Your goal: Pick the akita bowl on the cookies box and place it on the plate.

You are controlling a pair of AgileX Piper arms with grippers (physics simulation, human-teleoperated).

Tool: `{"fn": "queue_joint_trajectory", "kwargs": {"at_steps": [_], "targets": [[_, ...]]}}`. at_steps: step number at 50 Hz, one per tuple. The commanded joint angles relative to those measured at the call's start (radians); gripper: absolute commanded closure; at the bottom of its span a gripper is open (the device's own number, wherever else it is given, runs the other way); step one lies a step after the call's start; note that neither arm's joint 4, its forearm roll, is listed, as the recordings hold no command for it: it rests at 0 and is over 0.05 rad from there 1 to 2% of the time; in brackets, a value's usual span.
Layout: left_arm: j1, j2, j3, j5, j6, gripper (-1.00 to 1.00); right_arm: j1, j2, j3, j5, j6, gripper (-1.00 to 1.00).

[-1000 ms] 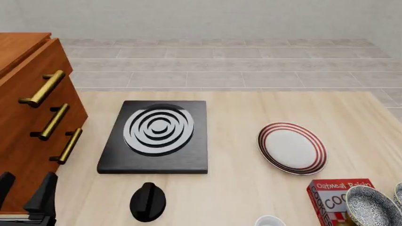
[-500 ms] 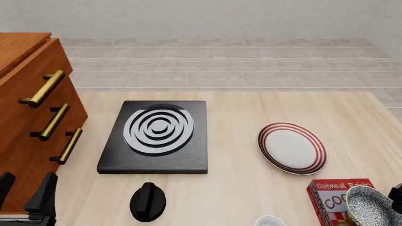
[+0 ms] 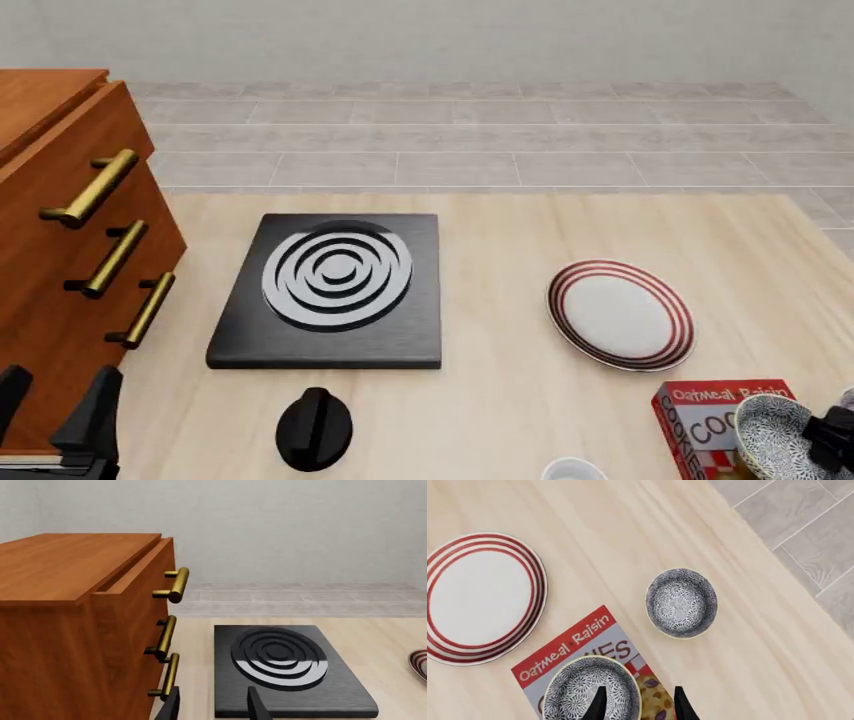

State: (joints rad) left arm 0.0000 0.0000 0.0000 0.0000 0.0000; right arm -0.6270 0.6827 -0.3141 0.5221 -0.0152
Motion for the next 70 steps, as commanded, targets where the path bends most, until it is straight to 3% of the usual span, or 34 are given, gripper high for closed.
{"fn": "queue_joint_trajectory", "kwargs": {"at_steps": [1, 45, 70], "targets": [[0.0, 0.0, 0.0, 0.0, 0.0, -1.0, -0.002, 0.028, 0.031, -0.039, 0.0, -1.0], [0.0, 0.0, 0.0, 0.0, 0.0, -1.0, 0.017, 0.062, 0.09, -0.104, 0.013, -1.0], [0.0, 0.0, 0.0, 0.0, 0.0, -1.0, 0.022, 0.128, 0.13, -0.187, 0.017, -1.0]]}}
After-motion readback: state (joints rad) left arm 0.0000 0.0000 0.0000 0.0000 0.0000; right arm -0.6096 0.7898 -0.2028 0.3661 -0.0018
